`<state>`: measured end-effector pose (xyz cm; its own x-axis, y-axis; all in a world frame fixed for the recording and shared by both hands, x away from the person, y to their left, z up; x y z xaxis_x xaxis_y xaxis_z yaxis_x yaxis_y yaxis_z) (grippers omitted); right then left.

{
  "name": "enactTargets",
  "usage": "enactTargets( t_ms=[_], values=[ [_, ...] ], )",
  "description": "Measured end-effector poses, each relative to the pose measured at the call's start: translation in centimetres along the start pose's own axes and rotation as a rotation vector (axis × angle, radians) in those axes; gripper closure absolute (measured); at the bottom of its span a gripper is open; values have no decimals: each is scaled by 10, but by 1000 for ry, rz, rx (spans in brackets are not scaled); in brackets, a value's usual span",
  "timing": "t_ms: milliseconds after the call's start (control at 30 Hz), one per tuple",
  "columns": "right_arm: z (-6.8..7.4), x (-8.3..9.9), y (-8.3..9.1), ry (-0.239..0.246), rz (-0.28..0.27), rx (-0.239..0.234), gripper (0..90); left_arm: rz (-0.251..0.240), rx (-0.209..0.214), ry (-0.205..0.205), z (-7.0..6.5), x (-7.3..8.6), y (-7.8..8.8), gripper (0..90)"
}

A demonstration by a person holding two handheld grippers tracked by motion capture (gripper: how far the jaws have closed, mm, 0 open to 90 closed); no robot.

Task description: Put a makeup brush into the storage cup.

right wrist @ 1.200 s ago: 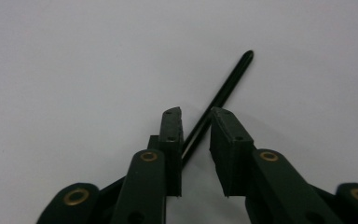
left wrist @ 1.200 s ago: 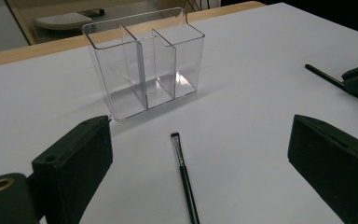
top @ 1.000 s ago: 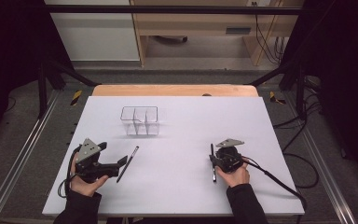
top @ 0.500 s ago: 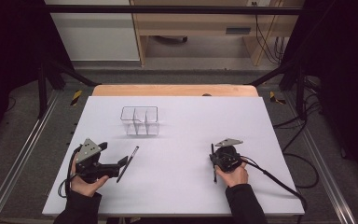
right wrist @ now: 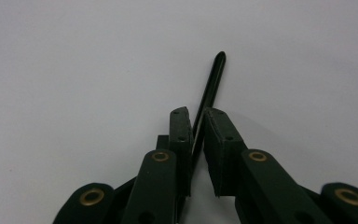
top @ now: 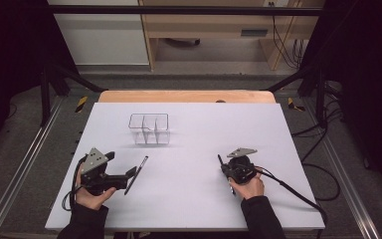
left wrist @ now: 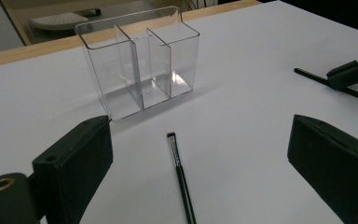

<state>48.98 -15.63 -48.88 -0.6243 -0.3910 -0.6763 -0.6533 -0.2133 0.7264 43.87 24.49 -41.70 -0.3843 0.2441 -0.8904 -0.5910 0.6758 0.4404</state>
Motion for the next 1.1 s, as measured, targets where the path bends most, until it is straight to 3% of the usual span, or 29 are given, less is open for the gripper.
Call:
enactTargets(
  t_ms=[167,300,400,667,1100],
  values=[
    [2,0,1,10,-5,-6,812,2,1,-3,-1,0,0,58],
    [1,2,8,31,-18,23,708,1,1,-2,-1,0,0,59],
    [4,7,13,42,-2,26,699,-2,0,-1,-1,-1,1,59],
    [8,11,13,29,29,14,802,-1,-1,0,-1,0,1,59],
    [1,8,12,71,46,-1,834,5,1,-4,-1,0,-1,60]
  ],
)
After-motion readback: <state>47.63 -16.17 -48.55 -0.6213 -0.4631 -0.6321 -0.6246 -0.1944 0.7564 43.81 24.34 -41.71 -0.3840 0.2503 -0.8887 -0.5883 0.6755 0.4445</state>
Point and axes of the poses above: each handheld gripper's, and its own axes: y roughly backward along the jaws, x roughly out of its underside, z roughly to its left, the point moved 2 cm from there along -y, roughly forward along the jaws, and after that the axes turned 12 degrees about x, right-handed, at the moved point
